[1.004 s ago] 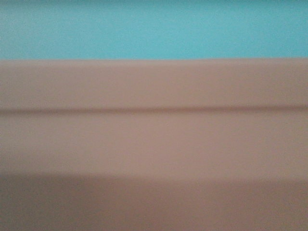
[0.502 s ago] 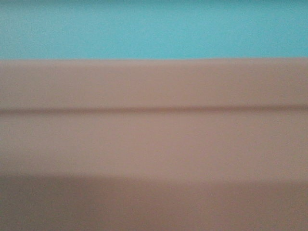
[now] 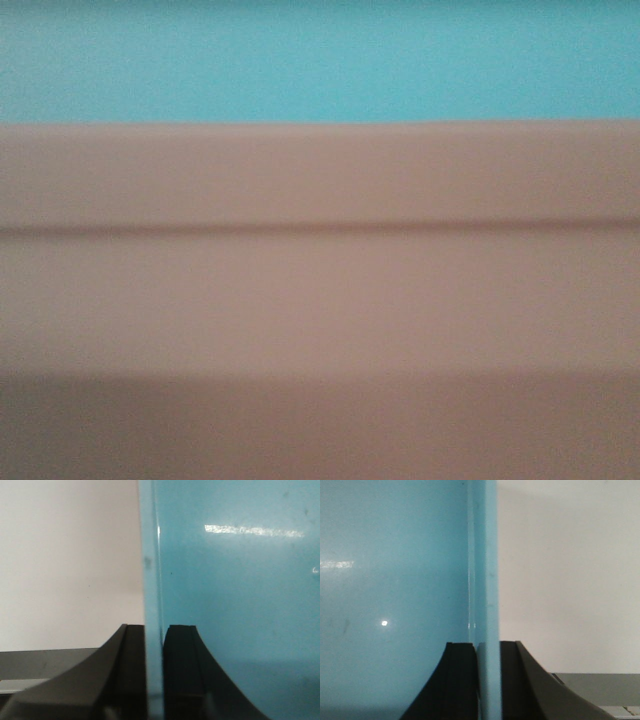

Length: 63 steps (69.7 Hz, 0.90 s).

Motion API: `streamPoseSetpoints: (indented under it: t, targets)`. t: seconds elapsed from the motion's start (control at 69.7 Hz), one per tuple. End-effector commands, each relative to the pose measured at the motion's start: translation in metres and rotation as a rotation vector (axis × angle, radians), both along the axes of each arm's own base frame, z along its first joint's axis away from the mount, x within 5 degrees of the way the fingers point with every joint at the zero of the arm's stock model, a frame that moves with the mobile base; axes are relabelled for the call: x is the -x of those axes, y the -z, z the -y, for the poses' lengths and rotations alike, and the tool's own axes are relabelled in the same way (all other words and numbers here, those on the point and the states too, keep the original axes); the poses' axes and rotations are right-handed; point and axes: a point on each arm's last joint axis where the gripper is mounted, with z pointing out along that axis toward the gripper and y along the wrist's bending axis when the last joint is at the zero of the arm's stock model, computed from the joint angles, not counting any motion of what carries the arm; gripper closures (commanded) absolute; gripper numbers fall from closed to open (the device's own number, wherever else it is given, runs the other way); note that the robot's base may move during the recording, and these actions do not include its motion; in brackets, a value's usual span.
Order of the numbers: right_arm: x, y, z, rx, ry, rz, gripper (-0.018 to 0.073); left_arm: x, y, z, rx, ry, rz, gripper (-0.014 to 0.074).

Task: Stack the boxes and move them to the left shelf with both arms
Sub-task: 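Hold the stacked pink and blue bins with both grippers during driving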

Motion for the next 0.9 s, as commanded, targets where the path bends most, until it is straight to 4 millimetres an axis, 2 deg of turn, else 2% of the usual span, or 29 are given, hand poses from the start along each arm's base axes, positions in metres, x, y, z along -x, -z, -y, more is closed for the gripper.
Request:
streamPoseSetpoints:
  t: [0.0, 0.889]
  targets:
    - [0.0014, -0.0204, -0.0046, -0.129, -0.021, 0.083, 0.0506, 0.0145, -0.0191, 0.0003, 0.070, 0.011, -0.040, 0.0603]
    - [0.0014, -0.0204, -0.0046, -0.129, -0.021, 0.083, 0.0506, 0.0145, -0.0191, 0.0003, 0.070, 0.011, -0.040, 0.0603]
